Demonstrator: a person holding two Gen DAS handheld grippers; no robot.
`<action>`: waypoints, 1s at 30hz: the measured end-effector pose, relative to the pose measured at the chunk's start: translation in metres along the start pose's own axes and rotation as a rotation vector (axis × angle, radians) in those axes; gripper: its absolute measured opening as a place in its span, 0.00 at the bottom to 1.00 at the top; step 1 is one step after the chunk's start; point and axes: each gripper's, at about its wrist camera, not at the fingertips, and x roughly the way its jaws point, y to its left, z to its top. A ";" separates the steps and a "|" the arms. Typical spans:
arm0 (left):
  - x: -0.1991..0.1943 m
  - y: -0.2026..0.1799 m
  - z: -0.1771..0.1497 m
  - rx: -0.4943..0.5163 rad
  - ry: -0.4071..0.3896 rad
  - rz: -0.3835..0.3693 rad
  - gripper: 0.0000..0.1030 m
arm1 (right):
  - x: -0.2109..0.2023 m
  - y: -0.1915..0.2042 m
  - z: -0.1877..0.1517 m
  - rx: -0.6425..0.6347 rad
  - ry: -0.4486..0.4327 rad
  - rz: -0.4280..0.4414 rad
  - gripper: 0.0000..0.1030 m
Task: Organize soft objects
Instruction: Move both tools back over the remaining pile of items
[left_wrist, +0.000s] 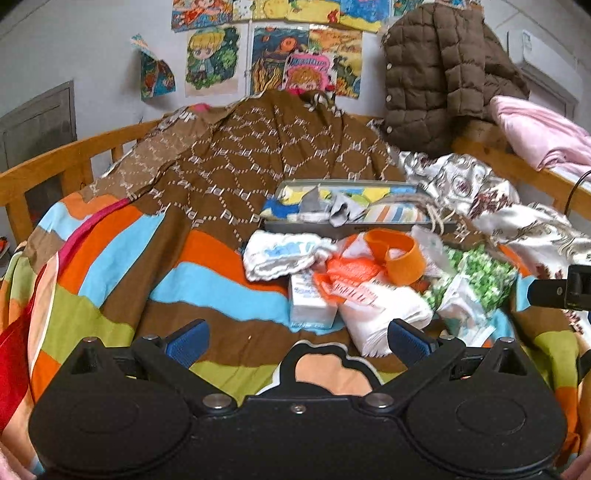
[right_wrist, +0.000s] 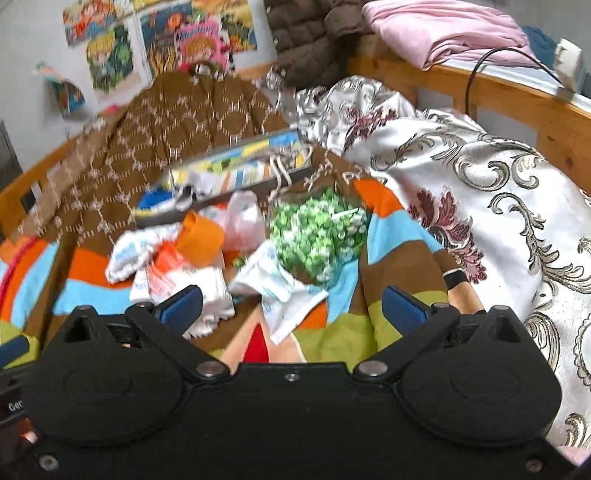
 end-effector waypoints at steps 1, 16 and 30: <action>0.002 0.000 -0.001 -0.001 0.011 0.007 0.99 | 0.003 0.004 -0.001 -0.011 0.015 -0.003 1.00; 0.020 0.001 -0.009 -0.006 0.104 0.074 0.99 | 0.032 0.033 -0.005 -0.127 0.142 0.006 1.00; 0.027 0.012 0.001 -0.094 0.081 0.081 0.99 | 0.056 0.026 0.005 -0.083 0.209 0.064 1.00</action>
